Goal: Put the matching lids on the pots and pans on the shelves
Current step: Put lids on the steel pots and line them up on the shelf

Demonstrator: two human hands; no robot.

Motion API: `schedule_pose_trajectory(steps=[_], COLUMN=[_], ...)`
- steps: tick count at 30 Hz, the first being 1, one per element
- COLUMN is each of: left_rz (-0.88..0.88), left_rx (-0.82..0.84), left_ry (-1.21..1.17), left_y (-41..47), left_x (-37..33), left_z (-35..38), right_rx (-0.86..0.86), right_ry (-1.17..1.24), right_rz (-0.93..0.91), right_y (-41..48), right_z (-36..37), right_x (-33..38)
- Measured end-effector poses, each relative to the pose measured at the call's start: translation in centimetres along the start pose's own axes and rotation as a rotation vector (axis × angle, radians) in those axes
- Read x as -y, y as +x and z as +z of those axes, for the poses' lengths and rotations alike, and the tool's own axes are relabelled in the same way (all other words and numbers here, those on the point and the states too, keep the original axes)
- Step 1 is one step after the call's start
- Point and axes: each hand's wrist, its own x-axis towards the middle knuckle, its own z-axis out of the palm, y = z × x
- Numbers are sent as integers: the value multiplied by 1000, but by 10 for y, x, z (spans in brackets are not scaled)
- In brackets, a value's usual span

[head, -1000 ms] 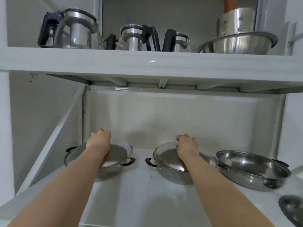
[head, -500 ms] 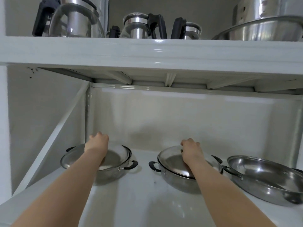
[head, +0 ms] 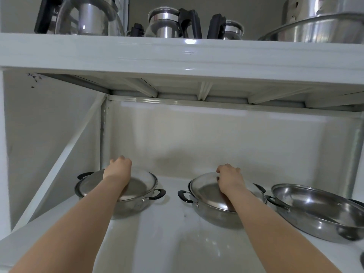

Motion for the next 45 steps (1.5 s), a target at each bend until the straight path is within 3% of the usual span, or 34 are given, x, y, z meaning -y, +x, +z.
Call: schedule_pose_trajectory(steps=[17,45], left_rz=[18,-130], left_rx=[21,-67], left_ry=[8,-199], left_y=[-4,-17], left_x=[2,-10], left_z=[5,3], right_rx=[-51,-28], right_ry=[-78,-91], right_rz=[22,-4], right_y=[-16,-19], right_z=[6,4], right_x=[9,8])
